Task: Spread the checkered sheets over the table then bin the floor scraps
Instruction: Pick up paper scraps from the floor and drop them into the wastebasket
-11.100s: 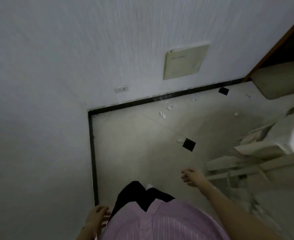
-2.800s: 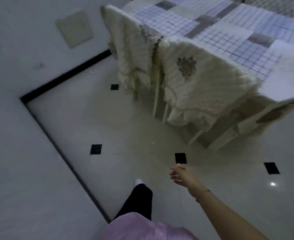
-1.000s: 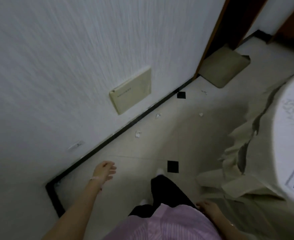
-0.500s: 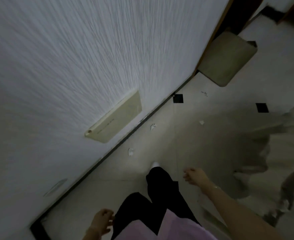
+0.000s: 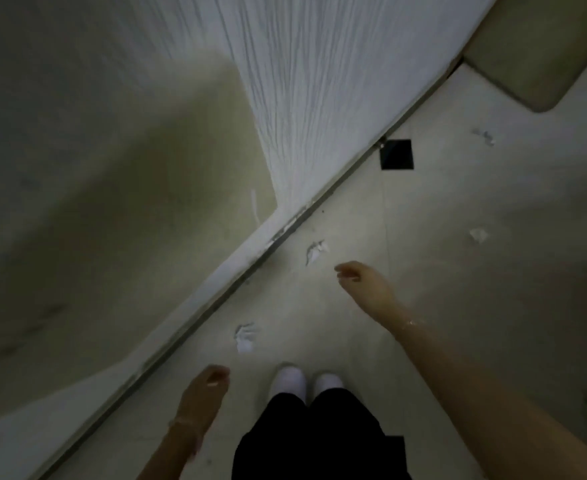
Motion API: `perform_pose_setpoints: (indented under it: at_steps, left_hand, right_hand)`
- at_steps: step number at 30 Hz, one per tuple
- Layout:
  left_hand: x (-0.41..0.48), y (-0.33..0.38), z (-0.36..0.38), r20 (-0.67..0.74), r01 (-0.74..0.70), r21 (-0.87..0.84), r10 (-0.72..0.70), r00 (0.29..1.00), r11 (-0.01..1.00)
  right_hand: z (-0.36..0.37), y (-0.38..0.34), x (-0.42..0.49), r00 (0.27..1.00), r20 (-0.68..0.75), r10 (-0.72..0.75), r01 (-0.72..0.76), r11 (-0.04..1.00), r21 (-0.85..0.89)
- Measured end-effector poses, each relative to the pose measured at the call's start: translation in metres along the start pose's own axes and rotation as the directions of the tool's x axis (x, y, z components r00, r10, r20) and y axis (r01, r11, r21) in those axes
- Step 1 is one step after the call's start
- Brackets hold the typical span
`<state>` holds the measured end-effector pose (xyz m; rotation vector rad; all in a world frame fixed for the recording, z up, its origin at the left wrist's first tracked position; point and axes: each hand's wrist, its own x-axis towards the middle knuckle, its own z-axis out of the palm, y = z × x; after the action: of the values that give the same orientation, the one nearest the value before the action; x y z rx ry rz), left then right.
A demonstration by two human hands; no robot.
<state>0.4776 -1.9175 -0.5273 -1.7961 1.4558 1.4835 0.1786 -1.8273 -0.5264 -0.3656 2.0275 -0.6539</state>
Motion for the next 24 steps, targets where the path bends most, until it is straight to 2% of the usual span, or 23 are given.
perform_pose_setpoints:
  at_steps: [4, 7, 9, 12, 15, 17, 21, 24]
  left_hand:
    - [0.109, -0.001, 0.035, -0.003, -0.250, 0.111, 0.252, 0.968, 0.962]
    - [0.172, -0.025, 0.055, 0.053, -0.385, 0.353, 0.392, 0.918, 0.853]
    - [0.198, -0.042, 0.064, 0.093, -0.403, 0.460, 0.408, 0.908, 0.791]
    - [0.215, -0.065, 0.078, -0.040, -0.368, 0.518, 0.452, 0.891, 0.772]
    - [0.223, -0.073, 0.086, -0.185, -0.351, 0.487, 0.487, 0.853, 0.800]
    - [0.225, -0.071, 0.088, -0.201, -0.334, 0.455, 0.461, 0.865, 0.826]
    - [0.213, -0.050, 0.078, -0.207, -0.310, 0.226, 0.356, 0.911, 0.924]
    - [0.178, -0.023, 0.061, -0.206, -0.240, 0.035, 0.242, 0.948, 0.970]
  right_hand:
    - [0.048, 0.053, 0.102, 0.997, -0.028, -0.065, 0.060, 0.986, -0.154]
    - [0.071, 0.081, 0.154, 0.978, -0.036, -0.203, 0.178, 0.919, -0.353]
    - [0.083, 0.093, 0.180, 0.969, -0.023, -0.248, 0.213, 0.874, -0.437]
    - [0.098, 0.103, 0.206, 0.948, -0.060, -0.314, 0.234, 0.809, -0.539]
    - [0.106, 0.103, 0.219, 0.913, -0.127, -0.389, 0.225, 0.737, -0.638]
    - [0.109, 0.101, 0.222, 0.899, -0.159, -0.408, 0.222, 0.736, -0.639]
    - [0.104, 0.100, 0.206, 0.944, -0.160, -0.290, 0.172, 0.842, -0.511]
    - [0.082, 0.099, 0.164, 0.972, -0.185, -0.145, 0.090, 0.956, -0.278]
